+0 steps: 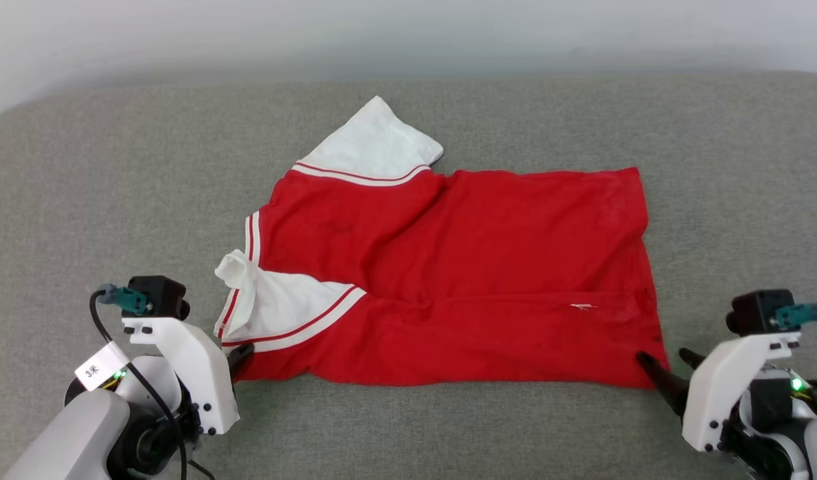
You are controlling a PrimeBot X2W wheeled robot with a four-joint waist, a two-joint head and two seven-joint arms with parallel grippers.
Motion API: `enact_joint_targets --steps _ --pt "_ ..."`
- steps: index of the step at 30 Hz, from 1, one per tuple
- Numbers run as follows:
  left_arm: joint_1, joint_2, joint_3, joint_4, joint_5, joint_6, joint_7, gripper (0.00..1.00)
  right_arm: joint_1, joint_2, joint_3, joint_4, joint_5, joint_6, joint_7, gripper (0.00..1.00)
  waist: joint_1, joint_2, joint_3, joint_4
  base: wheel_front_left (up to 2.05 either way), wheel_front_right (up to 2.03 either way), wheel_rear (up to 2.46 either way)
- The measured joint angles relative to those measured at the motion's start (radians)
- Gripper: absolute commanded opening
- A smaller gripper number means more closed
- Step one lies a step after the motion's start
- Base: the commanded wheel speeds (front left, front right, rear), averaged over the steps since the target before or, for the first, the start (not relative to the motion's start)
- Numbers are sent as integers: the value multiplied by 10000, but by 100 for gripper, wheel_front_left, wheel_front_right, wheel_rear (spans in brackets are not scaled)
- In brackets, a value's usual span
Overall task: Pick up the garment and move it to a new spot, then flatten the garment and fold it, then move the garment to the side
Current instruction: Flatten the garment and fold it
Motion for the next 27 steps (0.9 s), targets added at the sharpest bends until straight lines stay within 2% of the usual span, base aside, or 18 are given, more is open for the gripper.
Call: enact_joint_targets --steps 10,11,12,13,19,27 --pt "-82 -105 -4 -188 17 -4 -173 0 -923 35 842 1141 167 -6 713 100 1 0 627 347 0 0 0" --pt "-84 -107 2 -182 15 -10 -180 0 -950 29 909 1179 213 -6 734 89 0 0 646 359 0 0 0" --pt "-84 -117 8 -171 10 -27 -222 0 -988 8 959 1212 217 -6 723 33 1 0 651 361 0 0 0" --pt "-84 -128 13 -150 6 -35 -259 0 -1044 -4 1005 1279 259 -6 700 0 1 0 632 352 0 0 0" --pt "293 -105 107 -259 15 29 -685 0 -1145 -219 1279 1515 334 6 506 0 1 0 192 231 0 0 0" --pt "1538 90 257 -951 -33 506 -1051 0 -833 -558 1461 1553 525 4 393 0 1 0 -777 99 0 0 0"
